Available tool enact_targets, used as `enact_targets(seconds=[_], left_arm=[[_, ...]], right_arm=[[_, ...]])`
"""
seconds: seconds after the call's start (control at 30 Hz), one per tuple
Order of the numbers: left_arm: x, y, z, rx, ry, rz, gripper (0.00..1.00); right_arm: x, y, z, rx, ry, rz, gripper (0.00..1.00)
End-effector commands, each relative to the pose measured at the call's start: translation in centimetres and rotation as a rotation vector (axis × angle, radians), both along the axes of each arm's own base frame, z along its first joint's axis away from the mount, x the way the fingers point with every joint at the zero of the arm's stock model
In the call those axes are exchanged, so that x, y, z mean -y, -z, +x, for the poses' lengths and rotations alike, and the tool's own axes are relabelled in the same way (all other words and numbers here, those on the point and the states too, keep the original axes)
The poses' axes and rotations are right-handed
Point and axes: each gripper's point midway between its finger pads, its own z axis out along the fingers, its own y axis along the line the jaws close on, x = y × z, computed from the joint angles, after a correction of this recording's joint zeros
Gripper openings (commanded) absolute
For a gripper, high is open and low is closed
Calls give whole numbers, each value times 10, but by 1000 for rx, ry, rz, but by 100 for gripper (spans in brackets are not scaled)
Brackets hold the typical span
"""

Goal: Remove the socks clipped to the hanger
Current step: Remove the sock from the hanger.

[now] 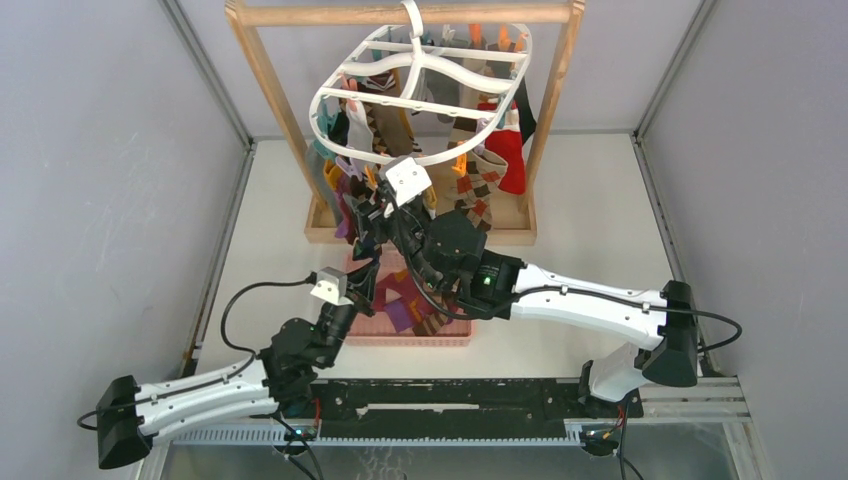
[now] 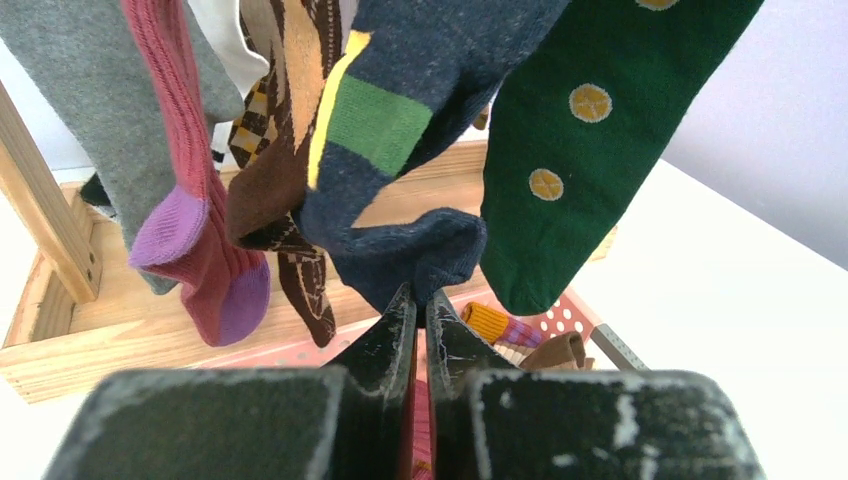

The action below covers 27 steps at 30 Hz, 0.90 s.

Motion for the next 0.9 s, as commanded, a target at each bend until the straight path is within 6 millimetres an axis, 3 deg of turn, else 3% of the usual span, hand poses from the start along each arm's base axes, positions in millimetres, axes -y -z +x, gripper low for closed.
enact_targets(seconds=[0.0, 0.3, 0.87], left_arm=[[-6, -18, 1, 16, -20, -31, 8], [-8, -17, 2, 17, -34, -10, 8], [-4, -16, 3, 21, -28, 3, 8]], right_arm=[[9, -33, 3, 21, 37, 81, 64], [12, -26, -10, 24, 33, 55, 64], [39, -21, 8, 10, 179, 45, 64]])
